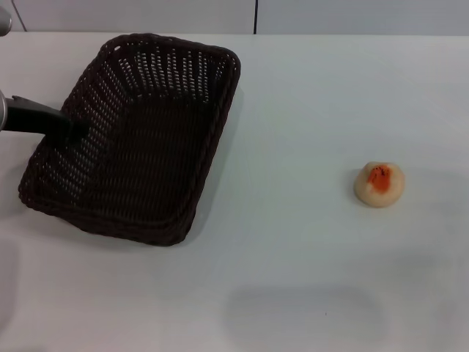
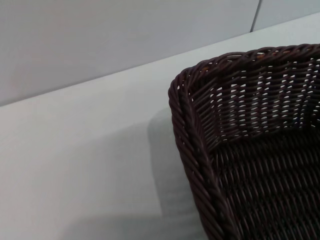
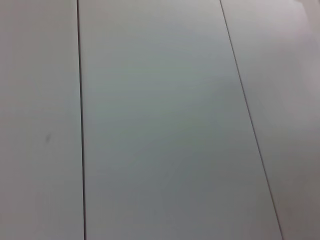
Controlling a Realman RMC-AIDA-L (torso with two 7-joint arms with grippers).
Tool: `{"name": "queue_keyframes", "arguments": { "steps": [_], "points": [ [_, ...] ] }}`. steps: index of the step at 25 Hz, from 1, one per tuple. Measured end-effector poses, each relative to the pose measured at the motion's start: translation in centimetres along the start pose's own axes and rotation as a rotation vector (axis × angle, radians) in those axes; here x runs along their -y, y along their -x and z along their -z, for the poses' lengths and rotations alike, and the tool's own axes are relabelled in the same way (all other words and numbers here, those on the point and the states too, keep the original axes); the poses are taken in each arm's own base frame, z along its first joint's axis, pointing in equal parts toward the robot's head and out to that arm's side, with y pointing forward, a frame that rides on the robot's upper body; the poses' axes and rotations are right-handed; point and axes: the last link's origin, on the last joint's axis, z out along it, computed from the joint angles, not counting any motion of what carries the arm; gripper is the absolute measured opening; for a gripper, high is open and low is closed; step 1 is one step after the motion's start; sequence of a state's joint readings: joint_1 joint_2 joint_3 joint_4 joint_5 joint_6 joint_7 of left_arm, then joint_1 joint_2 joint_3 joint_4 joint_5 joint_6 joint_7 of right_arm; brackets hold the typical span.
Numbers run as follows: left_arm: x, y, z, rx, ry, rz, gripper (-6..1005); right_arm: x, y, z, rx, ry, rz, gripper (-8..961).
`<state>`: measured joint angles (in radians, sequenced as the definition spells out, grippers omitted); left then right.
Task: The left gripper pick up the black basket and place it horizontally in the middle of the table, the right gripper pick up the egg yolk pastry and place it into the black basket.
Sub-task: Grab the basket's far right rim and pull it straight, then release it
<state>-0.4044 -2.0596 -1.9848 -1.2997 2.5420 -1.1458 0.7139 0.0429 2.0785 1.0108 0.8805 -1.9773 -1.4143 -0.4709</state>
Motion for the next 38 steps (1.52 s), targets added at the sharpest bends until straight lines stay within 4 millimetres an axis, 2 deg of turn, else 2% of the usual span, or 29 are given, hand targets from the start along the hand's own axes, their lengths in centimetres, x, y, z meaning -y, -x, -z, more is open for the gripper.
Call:
{"name": "queue_keyframes", "arguments": {
  "steps": [1,10,15,18,22,33,38],
  "points": [
    [0.0,0.0,0.0,0.000,0.000,-0.001,258,0.0,0.0,0.0,0.000,0.000,0.000,722],
    [0.7,-1.4,1.2,-0.068,-0.021,-0.040,248,0.2,0.0,0.0,-0.001,-0.004,0.004,723],
    [0.9,-3.2,2.9,-0.159,0.019,-0.098,242,0.3,0.0,0.1,-0.002,-0.008,0.005,723],
    [0.9,-4.9,4.8,-0.243,0.091,-0.140,229,0.4,0.0,0.2,-0.004,-0.010,0.005,723],
    [0.7,-6.0,6.1,-0.296,0.140,-0.182,214,0.5,0.1,0.4,0.002,-0.017,0.005,723],
    [-1.9,-8.6,9.6,-0.393,0.318,-0.449,211,0.8,0.5,1.1,0.005,-0.032,-0.006,723],
    [-3.3,-8.6,10.1,-0.382,0.388,-0.569,216,0.9,0.5,1.3,0.002,-0.036,-0.002,722]
  ]
}}
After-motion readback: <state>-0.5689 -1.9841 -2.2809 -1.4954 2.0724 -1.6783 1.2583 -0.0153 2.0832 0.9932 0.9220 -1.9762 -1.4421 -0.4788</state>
